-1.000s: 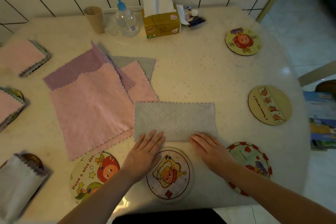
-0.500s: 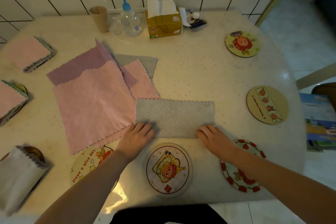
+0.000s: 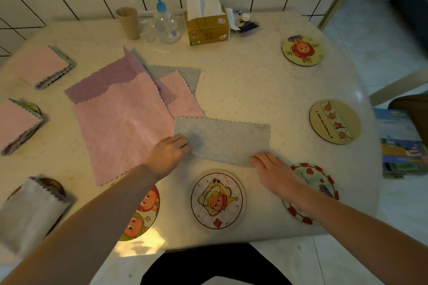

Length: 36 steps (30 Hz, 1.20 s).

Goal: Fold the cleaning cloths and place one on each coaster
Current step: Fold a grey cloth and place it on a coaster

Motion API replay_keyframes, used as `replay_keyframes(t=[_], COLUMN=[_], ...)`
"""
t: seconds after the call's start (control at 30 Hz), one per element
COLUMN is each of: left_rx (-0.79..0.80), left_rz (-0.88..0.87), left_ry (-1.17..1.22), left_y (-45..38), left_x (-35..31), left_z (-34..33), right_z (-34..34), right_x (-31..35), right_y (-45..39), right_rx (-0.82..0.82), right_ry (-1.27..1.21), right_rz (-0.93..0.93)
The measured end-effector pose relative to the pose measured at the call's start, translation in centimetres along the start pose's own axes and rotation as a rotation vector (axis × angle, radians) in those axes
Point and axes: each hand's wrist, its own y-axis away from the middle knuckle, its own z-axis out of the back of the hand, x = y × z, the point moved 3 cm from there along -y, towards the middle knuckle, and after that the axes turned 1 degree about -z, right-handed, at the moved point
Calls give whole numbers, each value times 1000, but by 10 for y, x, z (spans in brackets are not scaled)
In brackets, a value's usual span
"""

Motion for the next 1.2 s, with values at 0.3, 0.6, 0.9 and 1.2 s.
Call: replay_keyframes(t=[0.3,0.6,0.9,1.2], left_rx=[-46,34,64,47], left_rz=[24,-24,122,300], left_ry=[36,127,296,390], left_y=[20,73,83,90], left_x=[7,-37,-129,-130], left_z=[2,-21,-44,-37], right_z=[32,26,32,17], right_x=[24,141,144,51], right_y=[1,64,61,-12], right_rx=[1,3,-97,281], right_ry=[72,-141,-131,17], right_rz=[36,144,313,608])
